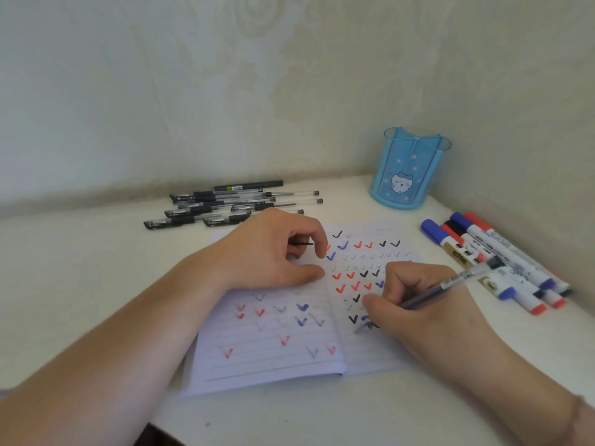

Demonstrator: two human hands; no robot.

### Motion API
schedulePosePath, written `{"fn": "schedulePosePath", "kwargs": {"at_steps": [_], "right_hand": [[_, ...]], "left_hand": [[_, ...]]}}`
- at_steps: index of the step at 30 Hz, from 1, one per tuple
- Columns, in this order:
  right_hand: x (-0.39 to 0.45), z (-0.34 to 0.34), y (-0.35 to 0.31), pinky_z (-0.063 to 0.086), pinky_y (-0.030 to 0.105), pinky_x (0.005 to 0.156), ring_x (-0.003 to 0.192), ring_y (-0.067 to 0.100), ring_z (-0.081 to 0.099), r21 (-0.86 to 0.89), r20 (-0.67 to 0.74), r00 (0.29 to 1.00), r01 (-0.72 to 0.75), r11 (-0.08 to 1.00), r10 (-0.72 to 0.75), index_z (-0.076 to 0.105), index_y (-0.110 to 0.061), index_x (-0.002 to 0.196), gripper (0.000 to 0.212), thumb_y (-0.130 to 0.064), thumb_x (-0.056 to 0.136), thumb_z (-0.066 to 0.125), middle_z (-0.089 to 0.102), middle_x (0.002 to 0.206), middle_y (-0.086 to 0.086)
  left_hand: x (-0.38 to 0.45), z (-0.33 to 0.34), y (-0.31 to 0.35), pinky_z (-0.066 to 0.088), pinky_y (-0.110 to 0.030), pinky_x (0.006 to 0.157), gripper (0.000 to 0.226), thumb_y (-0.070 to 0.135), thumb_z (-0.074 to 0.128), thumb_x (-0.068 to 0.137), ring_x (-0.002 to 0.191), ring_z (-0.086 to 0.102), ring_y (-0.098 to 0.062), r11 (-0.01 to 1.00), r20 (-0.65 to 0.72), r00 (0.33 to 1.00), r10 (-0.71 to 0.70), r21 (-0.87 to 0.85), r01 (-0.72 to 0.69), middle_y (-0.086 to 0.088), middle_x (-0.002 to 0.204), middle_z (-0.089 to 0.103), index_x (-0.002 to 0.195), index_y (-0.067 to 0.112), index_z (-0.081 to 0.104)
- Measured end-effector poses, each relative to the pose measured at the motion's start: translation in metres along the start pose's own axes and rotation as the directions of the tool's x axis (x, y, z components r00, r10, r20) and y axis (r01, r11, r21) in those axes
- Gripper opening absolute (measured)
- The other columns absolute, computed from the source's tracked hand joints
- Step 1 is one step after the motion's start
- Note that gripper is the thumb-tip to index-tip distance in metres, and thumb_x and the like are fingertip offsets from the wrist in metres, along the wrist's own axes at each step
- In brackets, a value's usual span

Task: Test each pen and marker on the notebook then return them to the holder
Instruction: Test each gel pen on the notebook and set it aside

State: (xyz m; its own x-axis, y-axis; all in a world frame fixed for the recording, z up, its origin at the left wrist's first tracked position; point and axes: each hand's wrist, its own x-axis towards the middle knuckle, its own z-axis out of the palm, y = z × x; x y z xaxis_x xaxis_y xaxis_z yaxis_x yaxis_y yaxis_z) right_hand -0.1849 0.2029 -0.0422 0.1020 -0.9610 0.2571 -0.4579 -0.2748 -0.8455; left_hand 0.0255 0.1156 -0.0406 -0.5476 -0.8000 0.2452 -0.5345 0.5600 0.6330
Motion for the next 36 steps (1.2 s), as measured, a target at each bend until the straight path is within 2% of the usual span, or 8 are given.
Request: {"fn": "schedulePosePath", "kwargs": {"at_steps": [3, 9, 13, 16, 21, 24, 33, 36], "right_hand": [[0.001, -0.001, -0.001, 0.024, 0.018, 0.044, 0.047, 0.008, 0.031, -0.019, 0.005, 1.000, 0.000, 1.000, 0.000, 0.039, -0.002, 0.050, 0.037, 0.003, 0.071, 0.068, 0.038, 0.048, 0.016], [0.003, -0.001, 0.001, 0.030, 0.022, 0.047, 0.047, 0.009, 0.035, -0.025, -0.038, 0.999, -0.008, 1.000, 0.007, 0.038, -0.002, 0.052, 0.037, 0.000, 0.074, 0.068, 0.041, 0.049, 0.016], [0.006, -0.004, -0.005, 0.029, 0.015, 0.040, 0.039, 0.005, 0.039, 0.221, -0.120, 0.991, -0.034, 0.975, 0.062, 0.048, -0.009, 0.057, 0.038, -0.027, 0.071, 0.078, 0.048, 0.040, 0.001], [0.006, -0.009, -0.009, 0.037, 0.014, 0.042, 0.044, 0.006, 0.048, 0.382, -0.109, 0.994, 0.046, 0.923, -0.004, 0.061, -0.015, 0.065, 0.031, -0.039, 0.063, 0.081, 0.059, 0.050, -0.003], [0.006, -0.013, -0.004, 0.040, 0.024, 0.046, 0.055, 0.026, 0.059, 0.441, -0.039, 0.991, 0.130, 0.888, -0.126, 0.071, -0.027, 0.086, 0.020, -0.023, 0.068, 0.064, 0.072, 0.073, 0.014], [0.007, -0.012, -0.003, 0.040, 0.021, 0.045, 0.054, 0.028, 0.060, 0.450, -0.061, 0.993, 0.121, 0.885, -0.105, 0.063, -0.029, 0.080, 0.013, -0.022, 0.068, 0.063, 0.073, 0.073, 0.015], [0.010, -0.012, -0.002, 0.036, 0.024, 0.043, 0.050, 0.029, 0.060, 0.434, -0.175, 0.983, 0.121, 0.893, -0.049, 0.065, -0.026, 0.070, 0.019, -0.008, 0.073, 0.057, 0.072, 0.070, 0.016], [0.010, -0.015, -0.002, 0.029, 0.027, 0.041, 0.046, 0.029, 0.057, 0.455, -0.228, 0.973, 0.146, 0.879, -0.043, 0.065, -0.024, 0.067, 0.021, -0.006, 0.073, 0.054, 0.070, 0.063, 0.015]], "left_hand": [[0.000, 0.000, 0.002, 0.036, -0.009, 0.059, 0.020, 0.021, 0.081, 0.072, 0.056, 0.043, -0.004, 1.000, -0.013, 1.000, 0.005, 0.008, -0.004, 0.015, 0.061, 0.046, 0.078, 0.032, 0.065], [0.000, 0.000, 0.004, 0.038, -0.009, 0.073, 0.025, 0.014, 0.077, 0.074, 0.079, 0.053, -0.006, 0.994, -0.027, 0.994, 0.107, 0.017, -0.107, 0.009, 0.083, 0.057, 0.094, 0.026, 0.067], [0.002, 0.000, 0.007, 0.034, -0.008, 0.075, 0.034, -0.001, 0.051, 0.089, 0.083, 0.051, -0.002, 0.981, -0.055, 0.980, 0.190, -0.021, -0.191, 0.011, 0.087, 0.054, 0.116, 0.017, 0.063], [0.001, 0.000, 0.009, 0.039, -0.017, 0.076, 0.037, 0.002, 0.042, 0.100, 0.083, 0.054, -0.008, 0.987, -0.040, 0.994, 0.099, -0.127, -0.104, 0.012, 0.090, 0.065, 0.129, 0.024, 0.045], [0.001, 0.002, 0.012, 0.045, -0.036, 0.077, 0.035, 0.005, 0.068, 0.088, 0.082, 0.059, -0.027, 0.970, 0.004, 1.000, 0.005, -0.243, -0.004, 0.008, 0.086, 0.072, 0.096, 0.031, 0.045], [0.001, 0.003, 0.012, 0.047, -0.023, 0.073, 0.030, 0.008, 0.074, 0.083, 0.075, 0.063, -0.010, 0.969, -0.022, 1.000, -0.005, -0.245, -0.001, 0.006, 0.083, 0.072, 0.087, 0.028, 0.053], [0.000, 0.003, 0.017, 0.046, -0.013, 0.070, 0.025, 0.015, 0.074, 0.085, 0.077, 0.061, -0.001, 0.972, -0.056, 0.997, 0.049, -0.227, -0.061, 0.017, 0.083, 0.068, 0.090, 0.037, 0.062], [0.002, 0.003, 0.016, 0.051, -0.026, 0.073, 0.021, 0.021, 0.070, 0.088, 0.080, 0.064, -0.006, 0.978, -0.081, 0.995, 0.049, -0.200, -0.064, 0.014, 0.085, 0.069, 0.092, 0.040, 0.062]]}}
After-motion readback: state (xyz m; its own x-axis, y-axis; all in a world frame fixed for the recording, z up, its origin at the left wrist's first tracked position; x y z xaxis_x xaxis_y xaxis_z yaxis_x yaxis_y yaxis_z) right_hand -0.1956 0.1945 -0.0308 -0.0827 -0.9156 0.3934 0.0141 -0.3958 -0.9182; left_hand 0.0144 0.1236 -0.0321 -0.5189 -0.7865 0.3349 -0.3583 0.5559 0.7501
